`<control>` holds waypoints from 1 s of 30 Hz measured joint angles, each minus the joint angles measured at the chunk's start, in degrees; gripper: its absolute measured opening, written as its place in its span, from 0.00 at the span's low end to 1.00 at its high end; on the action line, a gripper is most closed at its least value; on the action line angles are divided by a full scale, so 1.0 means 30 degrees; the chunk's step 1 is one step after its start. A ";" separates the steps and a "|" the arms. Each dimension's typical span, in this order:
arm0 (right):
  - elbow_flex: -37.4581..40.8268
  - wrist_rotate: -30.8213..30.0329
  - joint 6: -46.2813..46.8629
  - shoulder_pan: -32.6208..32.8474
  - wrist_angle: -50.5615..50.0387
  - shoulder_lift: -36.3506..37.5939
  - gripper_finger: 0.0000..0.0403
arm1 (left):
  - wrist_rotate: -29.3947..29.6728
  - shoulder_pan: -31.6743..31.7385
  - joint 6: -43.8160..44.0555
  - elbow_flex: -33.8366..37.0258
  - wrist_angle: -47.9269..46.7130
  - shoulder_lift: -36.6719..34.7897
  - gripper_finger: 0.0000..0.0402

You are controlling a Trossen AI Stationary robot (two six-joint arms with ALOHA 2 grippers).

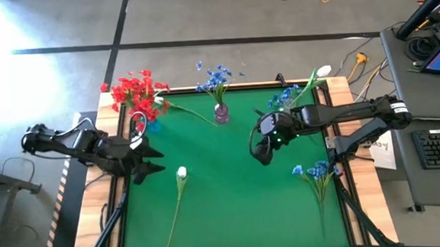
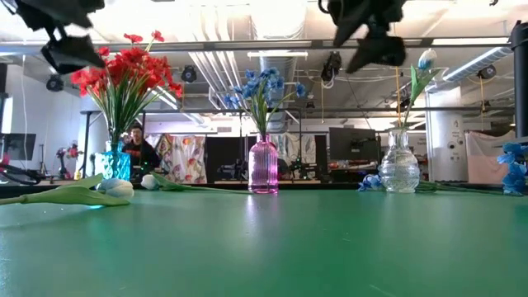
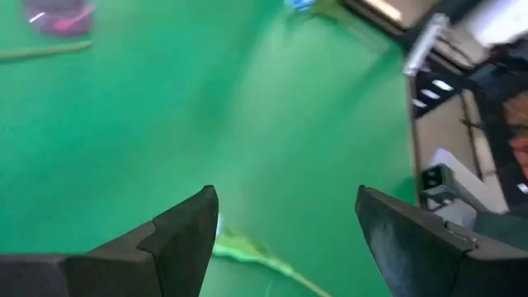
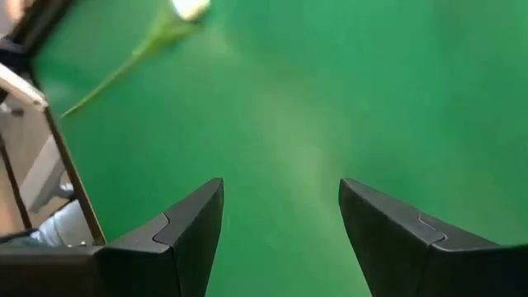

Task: Sort flowers into vase by color
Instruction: Put the bottom blue flowers into the purple vase

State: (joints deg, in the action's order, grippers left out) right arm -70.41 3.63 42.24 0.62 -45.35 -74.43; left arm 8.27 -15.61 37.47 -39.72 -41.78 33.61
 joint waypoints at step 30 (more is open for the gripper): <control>0.7506 0.6451 2.0304 0.9082 -0.6628 -0.0109 0.65 | 0.4587 -0.0351 -0.6861 -0.0874 0.3091 0.5206 0.69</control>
State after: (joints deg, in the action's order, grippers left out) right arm -47.89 22.98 103.15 27.87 -65.23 -74.76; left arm 22.03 -16.67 16.88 -42.35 -32.51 49.23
